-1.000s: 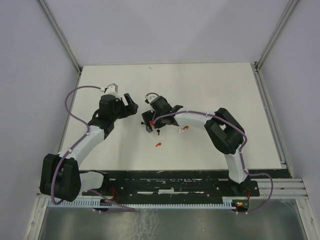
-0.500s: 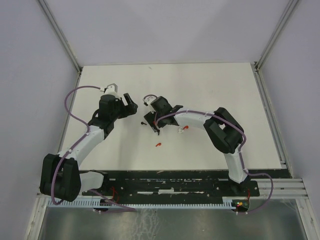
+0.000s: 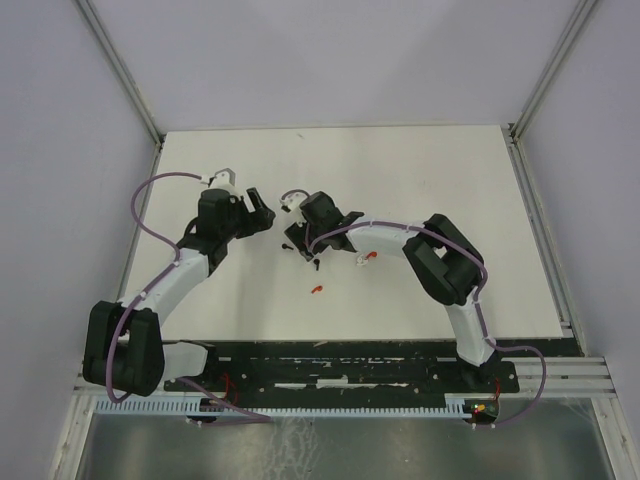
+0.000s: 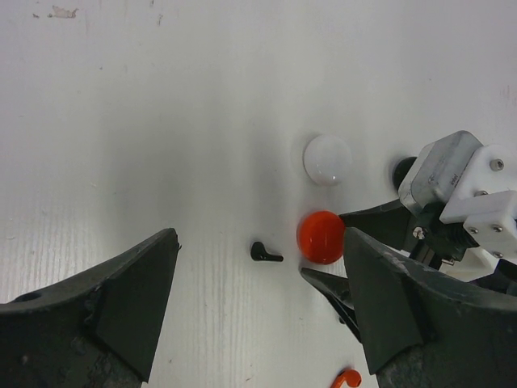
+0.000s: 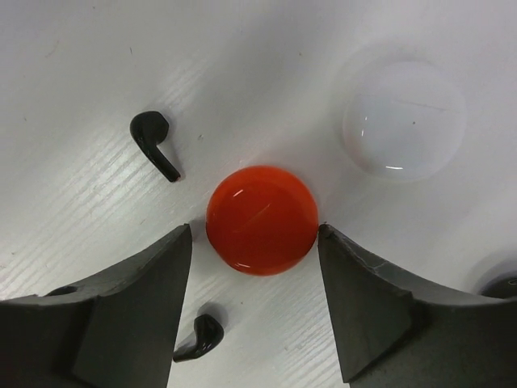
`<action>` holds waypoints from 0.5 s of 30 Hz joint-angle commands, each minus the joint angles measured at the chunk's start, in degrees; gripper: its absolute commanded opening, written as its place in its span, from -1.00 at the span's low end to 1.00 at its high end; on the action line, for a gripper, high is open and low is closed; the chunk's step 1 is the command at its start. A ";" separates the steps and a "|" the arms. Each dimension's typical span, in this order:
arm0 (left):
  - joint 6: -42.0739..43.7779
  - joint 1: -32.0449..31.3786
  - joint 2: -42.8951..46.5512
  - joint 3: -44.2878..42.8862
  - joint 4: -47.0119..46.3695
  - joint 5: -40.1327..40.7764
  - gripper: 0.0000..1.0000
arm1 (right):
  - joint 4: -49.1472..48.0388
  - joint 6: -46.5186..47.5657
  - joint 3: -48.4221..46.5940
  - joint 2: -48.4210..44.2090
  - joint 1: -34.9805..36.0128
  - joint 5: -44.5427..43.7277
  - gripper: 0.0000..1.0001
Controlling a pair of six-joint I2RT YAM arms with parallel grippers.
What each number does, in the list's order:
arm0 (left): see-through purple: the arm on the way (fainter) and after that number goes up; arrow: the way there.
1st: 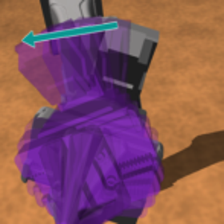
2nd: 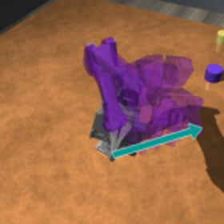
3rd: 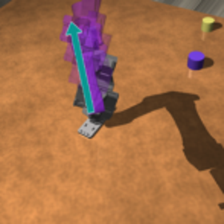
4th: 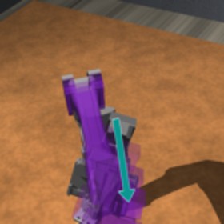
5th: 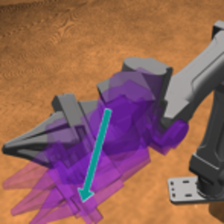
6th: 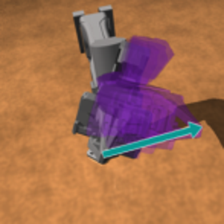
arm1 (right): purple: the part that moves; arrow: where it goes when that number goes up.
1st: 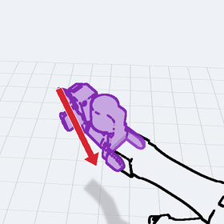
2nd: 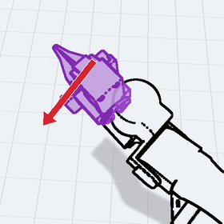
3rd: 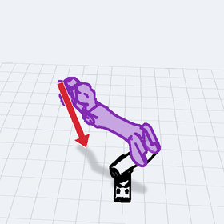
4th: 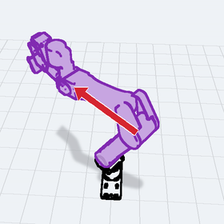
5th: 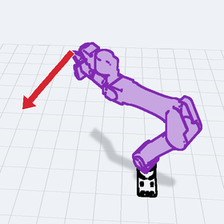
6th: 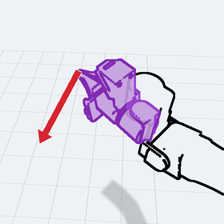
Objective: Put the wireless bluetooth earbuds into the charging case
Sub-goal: Pick up the charging case at the center of the board.
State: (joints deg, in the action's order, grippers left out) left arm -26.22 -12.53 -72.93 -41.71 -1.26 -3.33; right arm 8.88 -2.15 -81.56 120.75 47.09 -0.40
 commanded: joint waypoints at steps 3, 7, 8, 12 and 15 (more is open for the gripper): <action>-0.28 0.75 0.59 -1.97 -0.94 -1.30 0.78 | -0.59 0.97 -1.85 3.17 -0.07 -0.13 0.27; -0.53 1.01 0.35 -1.88 -1.24 -1.99 0.78 | -1.17 0.67 -0.76 2.65 -0.20 -1.00 0.06; -0.66 1.10 0.21 -1.84 -1.41 -2.29 0.77 | -1.61 0.54 -0.36 2.40 -0.23 -1.28 0.02; -1.37 1.21 -0.35 -1.51 -2.70 -4.69 0.76 | -4.01 -0.50 1.81 0.57 -0.70 -2.28 -0.21; -2.68 1.36 -0.58 -0.74 -5.40 -8.93 0.75 | -8.76 -2.78 5.32 -2.58 -1.67 -2.44 -0.21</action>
State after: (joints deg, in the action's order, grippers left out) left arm -26.33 -11.60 -73.19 -41.71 -1.74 -6.48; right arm 3.90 -2.59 -80.62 121.38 46.72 -0.69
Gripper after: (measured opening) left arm 0.880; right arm 0.589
